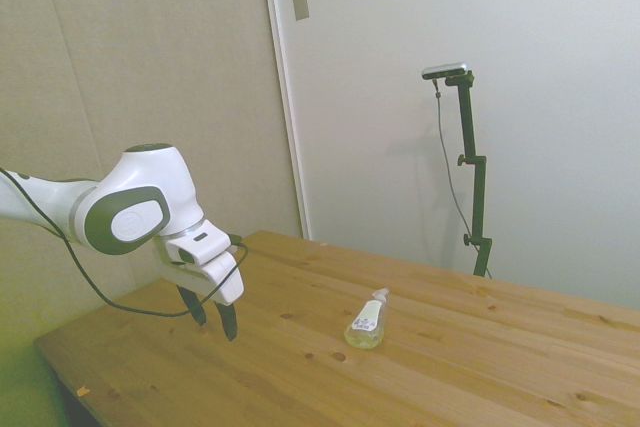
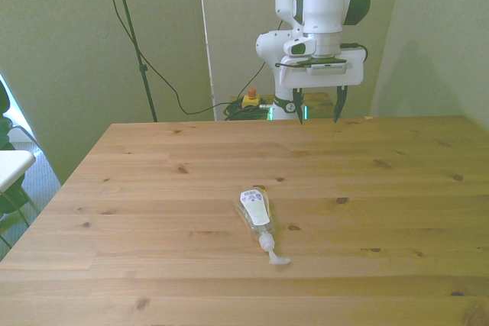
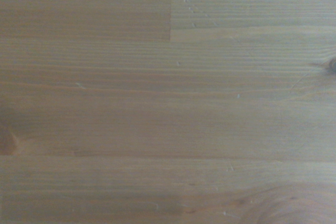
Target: Stand the sanitizer
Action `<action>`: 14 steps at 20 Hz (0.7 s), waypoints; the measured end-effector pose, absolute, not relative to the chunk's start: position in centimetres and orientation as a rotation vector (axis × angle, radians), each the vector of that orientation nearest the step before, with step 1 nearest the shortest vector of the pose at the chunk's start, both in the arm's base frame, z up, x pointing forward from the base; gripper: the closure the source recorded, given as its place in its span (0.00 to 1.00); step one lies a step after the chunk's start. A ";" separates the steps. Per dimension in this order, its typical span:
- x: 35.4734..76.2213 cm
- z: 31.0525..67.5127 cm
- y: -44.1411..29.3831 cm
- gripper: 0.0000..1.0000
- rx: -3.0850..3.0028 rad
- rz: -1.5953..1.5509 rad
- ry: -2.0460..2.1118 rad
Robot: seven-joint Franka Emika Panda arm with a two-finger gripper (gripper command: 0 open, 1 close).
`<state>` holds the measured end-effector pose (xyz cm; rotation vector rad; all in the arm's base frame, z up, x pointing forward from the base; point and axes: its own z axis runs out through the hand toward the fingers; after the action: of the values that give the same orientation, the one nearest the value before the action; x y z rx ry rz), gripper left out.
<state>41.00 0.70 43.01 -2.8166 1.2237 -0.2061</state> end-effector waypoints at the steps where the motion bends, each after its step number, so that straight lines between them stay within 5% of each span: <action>1: 41.0 43.0 0.7 0.00 -2.817 -0.204 1.224; 6: 43.5 43.5 2.0 0.00 -2.808 -0.229 1.226; 14: 54.2 44.1 1.6 0.00 -2.802 -0.421 1.245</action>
<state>54.16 1.57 44.14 -2.8016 1.2451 -0.4207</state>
